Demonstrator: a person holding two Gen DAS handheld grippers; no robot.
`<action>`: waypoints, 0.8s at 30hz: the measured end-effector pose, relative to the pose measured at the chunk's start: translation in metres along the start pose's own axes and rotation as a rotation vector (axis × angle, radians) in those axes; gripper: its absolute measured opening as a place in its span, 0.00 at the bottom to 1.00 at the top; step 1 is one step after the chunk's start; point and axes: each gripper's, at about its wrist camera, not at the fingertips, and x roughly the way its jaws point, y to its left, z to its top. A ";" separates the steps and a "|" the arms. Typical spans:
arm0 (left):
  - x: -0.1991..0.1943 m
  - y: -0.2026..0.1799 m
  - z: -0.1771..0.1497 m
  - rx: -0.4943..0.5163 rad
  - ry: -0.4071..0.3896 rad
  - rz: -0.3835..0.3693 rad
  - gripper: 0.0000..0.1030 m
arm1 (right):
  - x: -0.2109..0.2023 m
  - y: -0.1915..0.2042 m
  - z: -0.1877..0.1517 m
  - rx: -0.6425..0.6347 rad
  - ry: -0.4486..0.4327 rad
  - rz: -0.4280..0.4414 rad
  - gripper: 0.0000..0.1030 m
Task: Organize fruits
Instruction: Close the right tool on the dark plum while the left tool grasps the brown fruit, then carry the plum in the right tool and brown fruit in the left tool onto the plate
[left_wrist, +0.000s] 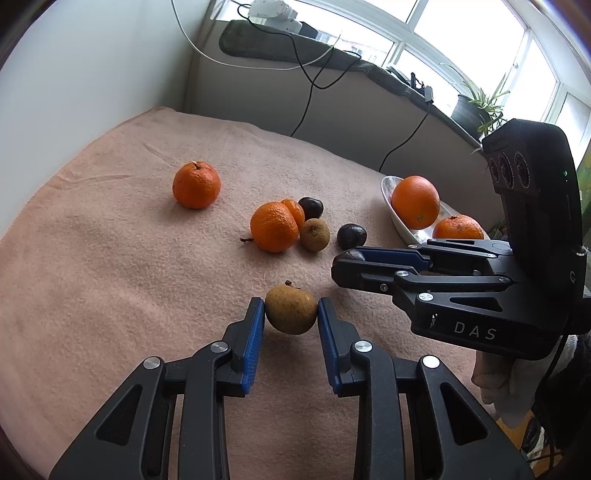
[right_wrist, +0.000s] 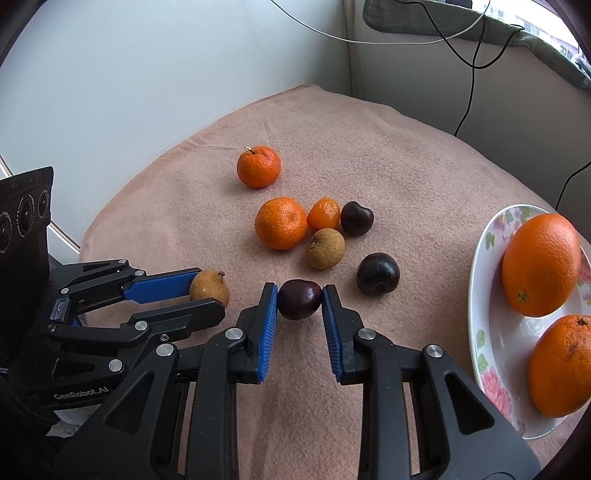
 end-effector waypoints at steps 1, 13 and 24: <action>0.000 -0.002 0.001 0.002 -0.003 -0.003 0.27 | -0.003 -0.002 0.000 0.004 -0.005 -0.001 0.25; -0.006 -0.028 0.015 0.049 -0.034 -0.036 0.27 | -0.042 -0.025 -0.006 0.043 -0.071 -0.040 0.25; 0.000 -0.061 0.026 0.106 -0.047 -0.076 0.27 | -0.078 -0.062 -0.014 0.099 -0.133 -0.083 0.25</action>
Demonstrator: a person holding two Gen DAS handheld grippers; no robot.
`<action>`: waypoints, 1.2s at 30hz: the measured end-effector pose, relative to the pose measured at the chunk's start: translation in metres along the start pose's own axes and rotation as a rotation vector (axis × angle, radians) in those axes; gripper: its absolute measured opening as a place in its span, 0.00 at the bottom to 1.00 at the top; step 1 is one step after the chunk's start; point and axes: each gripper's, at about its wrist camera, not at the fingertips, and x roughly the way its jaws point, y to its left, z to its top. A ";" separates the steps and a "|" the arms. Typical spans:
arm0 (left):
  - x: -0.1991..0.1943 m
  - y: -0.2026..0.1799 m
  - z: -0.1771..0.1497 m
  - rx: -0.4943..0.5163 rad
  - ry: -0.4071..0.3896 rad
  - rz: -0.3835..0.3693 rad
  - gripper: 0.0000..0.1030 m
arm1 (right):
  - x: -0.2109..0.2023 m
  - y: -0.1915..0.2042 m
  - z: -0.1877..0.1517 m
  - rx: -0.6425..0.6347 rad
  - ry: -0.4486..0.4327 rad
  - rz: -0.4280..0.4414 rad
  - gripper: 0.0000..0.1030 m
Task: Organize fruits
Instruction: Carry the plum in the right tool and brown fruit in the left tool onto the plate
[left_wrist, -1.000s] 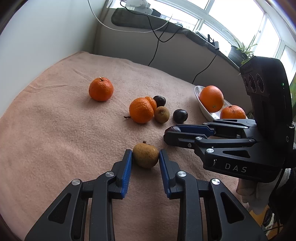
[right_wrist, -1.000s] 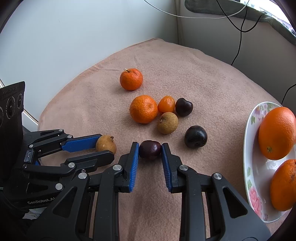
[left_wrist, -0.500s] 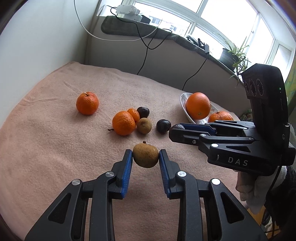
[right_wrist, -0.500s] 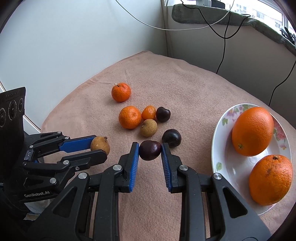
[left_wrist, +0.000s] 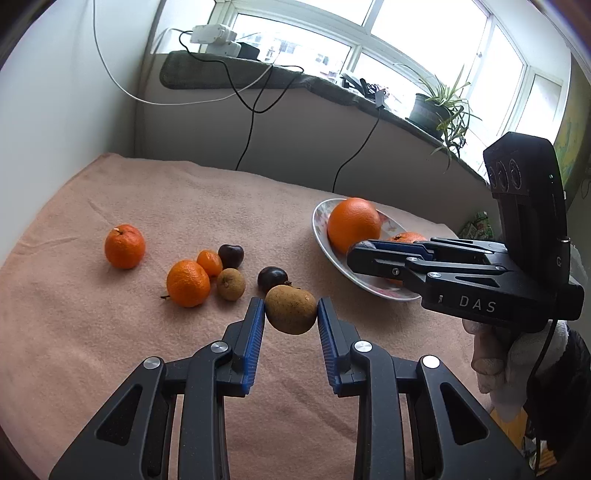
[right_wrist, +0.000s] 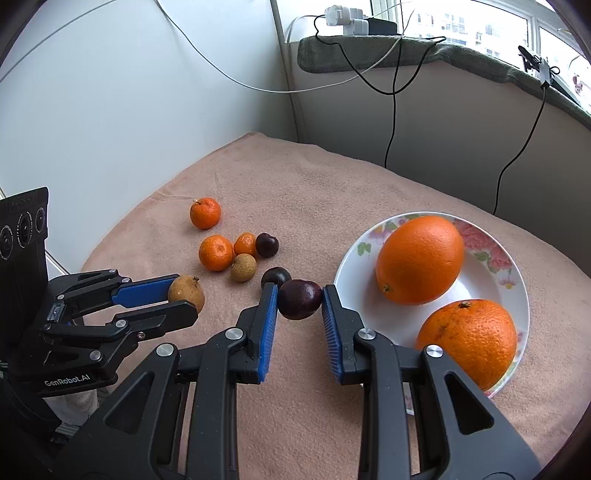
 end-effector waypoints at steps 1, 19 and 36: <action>0.001 -0.003 0.001 0.004 0.000 -0.003 0.27 | -0.003 -0.004 0.000 0.006 -0.005 -0.003 0.25; 0.036 -0.046 0.022 0.073 0.019 -0.065 0.27 | -0.039 -0.069 0.003 0.094 -0.070 -0.091 0.25; 0.068 -0.073 0.027 0.116 0.066 -0.085 0.27 | -0.039 -0.121 0.004 0.171 -0.073 -0.151 0.25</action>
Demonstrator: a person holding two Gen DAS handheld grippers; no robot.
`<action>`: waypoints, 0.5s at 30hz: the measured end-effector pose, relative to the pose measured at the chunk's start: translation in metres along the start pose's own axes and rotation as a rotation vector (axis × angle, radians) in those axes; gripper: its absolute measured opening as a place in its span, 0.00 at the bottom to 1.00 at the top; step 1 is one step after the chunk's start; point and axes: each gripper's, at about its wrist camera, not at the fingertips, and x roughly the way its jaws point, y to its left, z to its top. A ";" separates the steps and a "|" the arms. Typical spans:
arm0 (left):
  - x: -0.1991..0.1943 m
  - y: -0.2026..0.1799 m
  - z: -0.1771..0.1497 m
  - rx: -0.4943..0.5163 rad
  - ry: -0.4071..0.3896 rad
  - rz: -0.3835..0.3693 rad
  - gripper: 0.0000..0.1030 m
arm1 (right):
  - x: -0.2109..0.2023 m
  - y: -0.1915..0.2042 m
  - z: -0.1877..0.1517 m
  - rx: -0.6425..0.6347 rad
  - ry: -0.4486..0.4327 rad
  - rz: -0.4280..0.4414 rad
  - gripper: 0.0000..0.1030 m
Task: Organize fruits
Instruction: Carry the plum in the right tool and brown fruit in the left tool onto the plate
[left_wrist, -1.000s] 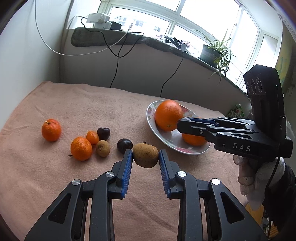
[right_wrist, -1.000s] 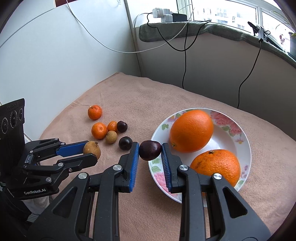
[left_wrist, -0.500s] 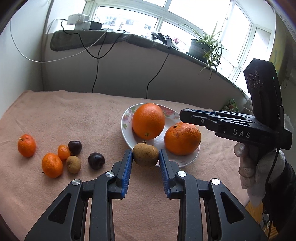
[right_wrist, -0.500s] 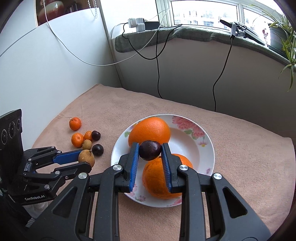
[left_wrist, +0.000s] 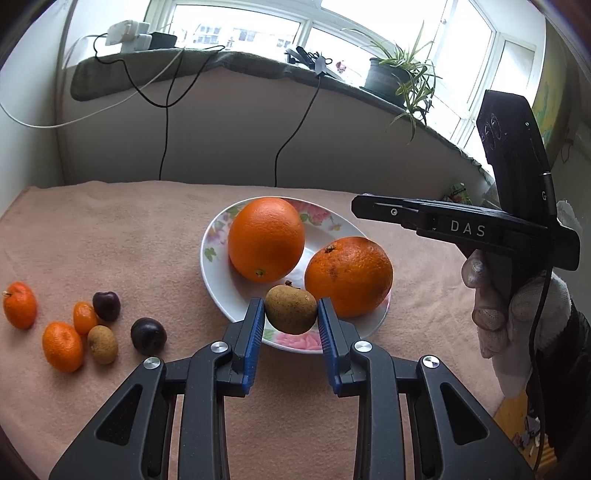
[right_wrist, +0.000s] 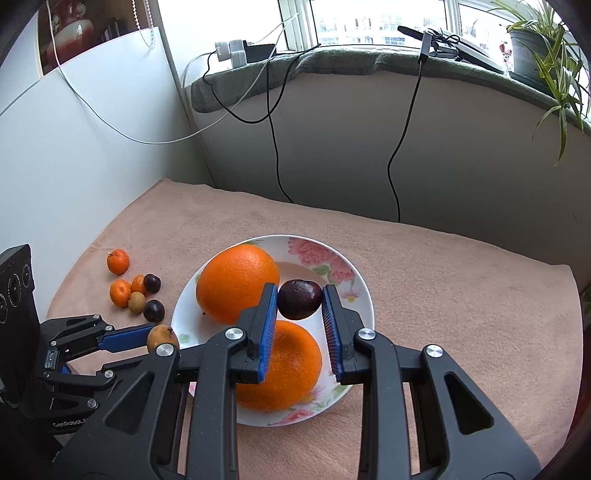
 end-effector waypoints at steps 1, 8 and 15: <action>0.001 0.000 0.000 0.000 0.002 0.001 0.27 | 0.001 -0.002 0.000 0.002 0.002 -0.002 0.25; 0.006 -0.004 0.002 0.012 0.007 0.005 0.27 | 0.013 -0.013 0.003 0.024 0.025 -0.007 0.25; 0.010 -0.005 0.003 0.018 0.014 0.005 0.27 | 0.020 -0.016 0.003 0.032 0.043 -0.003 0.25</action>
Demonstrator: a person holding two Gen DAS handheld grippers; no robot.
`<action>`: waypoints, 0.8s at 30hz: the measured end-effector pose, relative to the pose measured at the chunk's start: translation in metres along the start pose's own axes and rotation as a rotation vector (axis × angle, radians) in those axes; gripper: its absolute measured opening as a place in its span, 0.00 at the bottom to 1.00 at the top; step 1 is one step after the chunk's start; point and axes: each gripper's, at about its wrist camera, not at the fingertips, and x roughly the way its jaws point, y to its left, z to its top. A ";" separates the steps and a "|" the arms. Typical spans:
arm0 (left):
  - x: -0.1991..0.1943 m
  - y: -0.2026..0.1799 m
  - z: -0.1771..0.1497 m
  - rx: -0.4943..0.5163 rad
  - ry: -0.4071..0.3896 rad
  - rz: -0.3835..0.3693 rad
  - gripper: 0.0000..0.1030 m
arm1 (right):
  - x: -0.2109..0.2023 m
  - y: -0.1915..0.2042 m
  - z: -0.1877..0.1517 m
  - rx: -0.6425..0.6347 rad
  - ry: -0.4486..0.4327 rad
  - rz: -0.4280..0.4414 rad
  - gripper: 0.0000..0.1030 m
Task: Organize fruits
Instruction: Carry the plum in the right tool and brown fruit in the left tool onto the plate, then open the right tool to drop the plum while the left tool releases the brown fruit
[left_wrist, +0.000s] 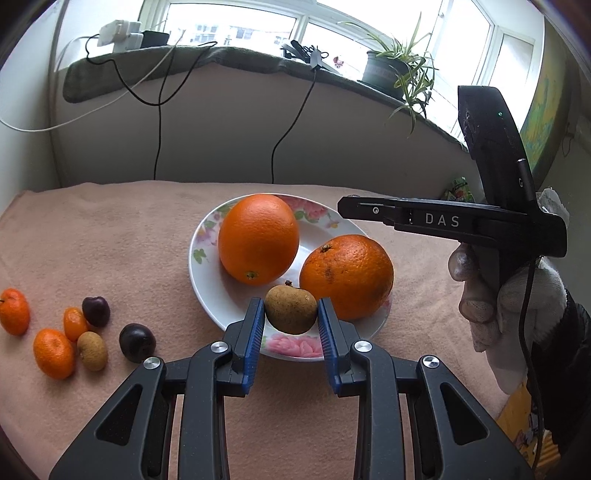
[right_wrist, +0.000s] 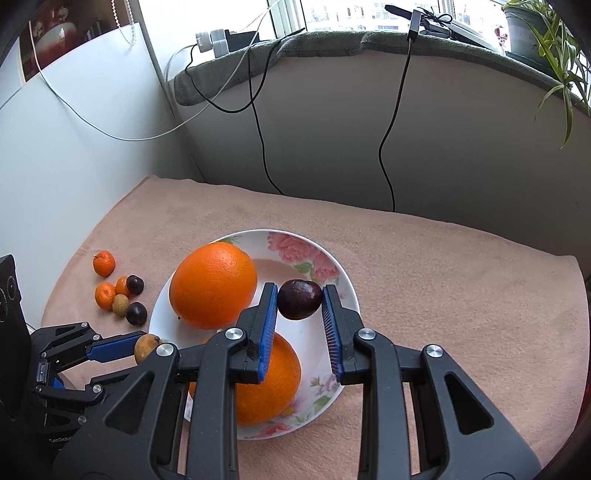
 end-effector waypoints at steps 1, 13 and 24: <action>0.000 0.000 0.000 0.000 0.000 0.001 0.27 | 0.000 0.000 0.000 -0.001 0.001 -0.001 0.25; -0.001 0.000 0.000 -0.001 -0.002 0.001 0.27 | 0.001 0.000 0.002 0.011 0.004 -0.002 0.25; -0.007 -0.002 0.001 0.003 -0.015 0.005 0.42 | -0.002 0.000 0.003 0.020 -0.005 -0.002 0.42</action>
